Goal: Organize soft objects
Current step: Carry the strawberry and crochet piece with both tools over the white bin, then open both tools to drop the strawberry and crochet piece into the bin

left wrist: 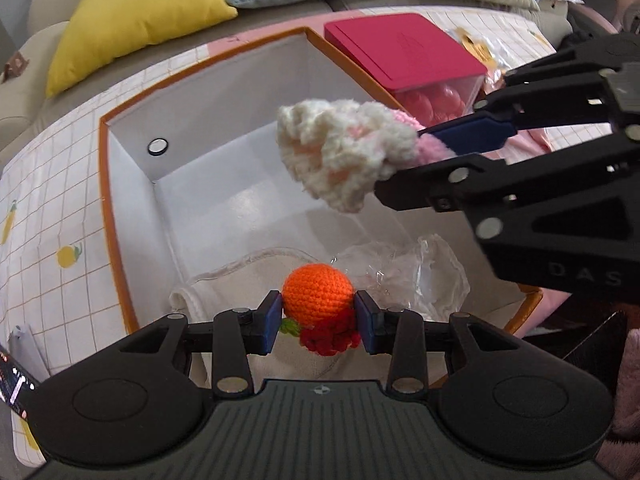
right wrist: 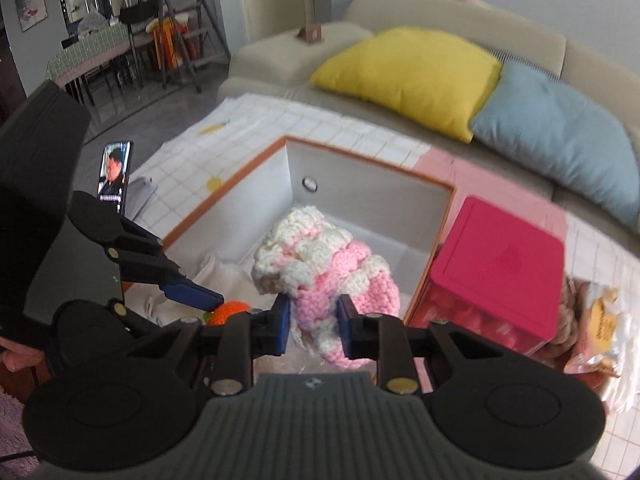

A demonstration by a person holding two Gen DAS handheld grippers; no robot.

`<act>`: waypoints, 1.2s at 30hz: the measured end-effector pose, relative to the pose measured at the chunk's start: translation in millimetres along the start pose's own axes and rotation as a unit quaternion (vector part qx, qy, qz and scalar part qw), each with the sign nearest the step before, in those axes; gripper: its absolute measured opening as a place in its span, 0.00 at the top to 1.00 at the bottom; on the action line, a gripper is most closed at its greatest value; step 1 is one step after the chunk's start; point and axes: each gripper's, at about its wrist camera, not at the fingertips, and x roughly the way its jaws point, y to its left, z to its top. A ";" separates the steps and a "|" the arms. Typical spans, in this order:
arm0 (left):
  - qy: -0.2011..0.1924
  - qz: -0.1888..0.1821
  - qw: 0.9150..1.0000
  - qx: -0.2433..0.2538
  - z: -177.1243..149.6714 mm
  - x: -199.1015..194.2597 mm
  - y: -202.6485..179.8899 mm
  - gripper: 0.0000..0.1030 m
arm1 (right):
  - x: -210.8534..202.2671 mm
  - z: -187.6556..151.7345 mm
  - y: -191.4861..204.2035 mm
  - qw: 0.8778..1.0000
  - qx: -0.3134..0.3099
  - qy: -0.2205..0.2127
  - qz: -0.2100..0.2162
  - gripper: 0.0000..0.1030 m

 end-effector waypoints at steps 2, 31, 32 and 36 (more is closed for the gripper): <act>0.010 -0.001 1.000 0.008 1.5 7.8 0.2 0.57 | 9.7 -2.7 -2.0 1.000 0.008 0.021 0.001 0.77; 0.045 0.022 0.999 -0.002 10.6 23.0 6.3 0.26 | 21.0 -1.9 -2.5 0.999 -0.018 0.037 -0.029 0.55; 0.041 0.028 0.999 0.000 11.2 19.2 5.1 0.26 | 16.7 -2.0 -3.4 0.999 -0.015 0.032 -0.031 0.53; 0.020 0.038 0.999 0.001 13.4 1.1 -0.3 0.25 | -0.2 -4.0 -8.2 0.999 0.001 0.008 -0.041 0.47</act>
